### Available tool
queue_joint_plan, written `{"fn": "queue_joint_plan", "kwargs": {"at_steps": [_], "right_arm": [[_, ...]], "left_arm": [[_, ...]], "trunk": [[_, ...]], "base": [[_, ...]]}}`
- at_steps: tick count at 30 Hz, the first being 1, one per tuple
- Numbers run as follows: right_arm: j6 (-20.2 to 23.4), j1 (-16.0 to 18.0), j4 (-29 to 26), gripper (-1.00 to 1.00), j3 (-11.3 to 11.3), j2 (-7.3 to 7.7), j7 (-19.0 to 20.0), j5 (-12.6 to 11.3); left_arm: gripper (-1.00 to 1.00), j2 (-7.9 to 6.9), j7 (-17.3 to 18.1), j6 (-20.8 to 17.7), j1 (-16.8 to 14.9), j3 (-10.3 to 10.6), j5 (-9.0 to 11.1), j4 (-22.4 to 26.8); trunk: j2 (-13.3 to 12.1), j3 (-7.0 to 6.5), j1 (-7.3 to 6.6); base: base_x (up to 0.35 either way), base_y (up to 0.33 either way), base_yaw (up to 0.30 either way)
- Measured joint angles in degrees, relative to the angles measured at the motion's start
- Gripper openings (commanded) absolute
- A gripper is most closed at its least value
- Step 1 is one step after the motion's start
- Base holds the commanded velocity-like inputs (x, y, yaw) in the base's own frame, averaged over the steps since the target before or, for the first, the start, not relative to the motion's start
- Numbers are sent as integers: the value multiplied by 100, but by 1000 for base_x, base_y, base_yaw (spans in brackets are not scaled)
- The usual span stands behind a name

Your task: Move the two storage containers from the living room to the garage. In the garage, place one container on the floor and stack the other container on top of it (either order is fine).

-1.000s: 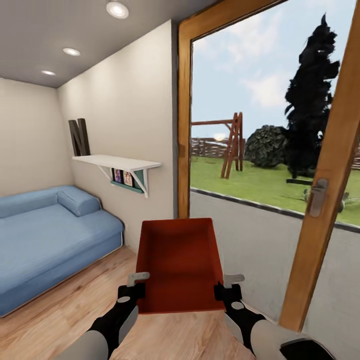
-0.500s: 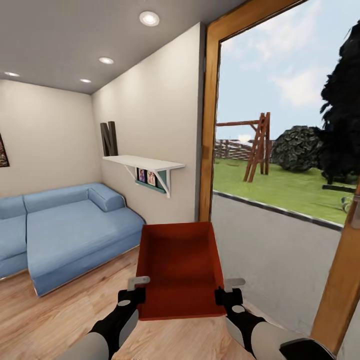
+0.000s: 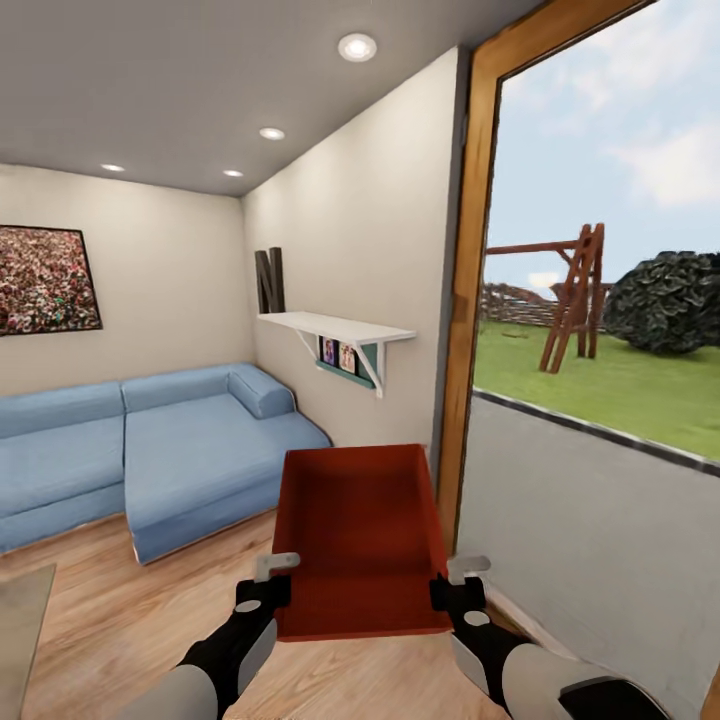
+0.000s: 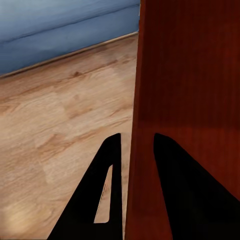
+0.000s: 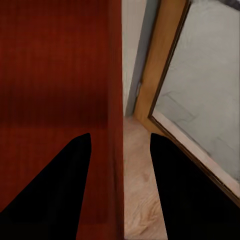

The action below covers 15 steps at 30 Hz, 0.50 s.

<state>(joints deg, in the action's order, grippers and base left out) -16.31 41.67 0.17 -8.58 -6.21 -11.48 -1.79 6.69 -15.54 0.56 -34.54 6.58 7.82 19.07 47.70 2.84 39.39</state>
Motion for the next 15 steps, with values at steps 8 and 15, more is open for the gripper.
{"fn": "queue_joint_plan", "kwargs": {"at_steps": [8, 15], "right_arm": [[-2, 0, 2, -100, 2, -1, -1, 0], [-8, 0, 7, -100, 4, 1, 2, -2]], "left_arm": [[-100, -1, 1, 0, 0, 2, 1, 0], [-100, 1, -1, 0, 0, 4, -1, 0]], "trunk": [[0, -27, 0], [0, -50, 0]], "base": [[0, 0, 300], [0, 0, 300]]}}
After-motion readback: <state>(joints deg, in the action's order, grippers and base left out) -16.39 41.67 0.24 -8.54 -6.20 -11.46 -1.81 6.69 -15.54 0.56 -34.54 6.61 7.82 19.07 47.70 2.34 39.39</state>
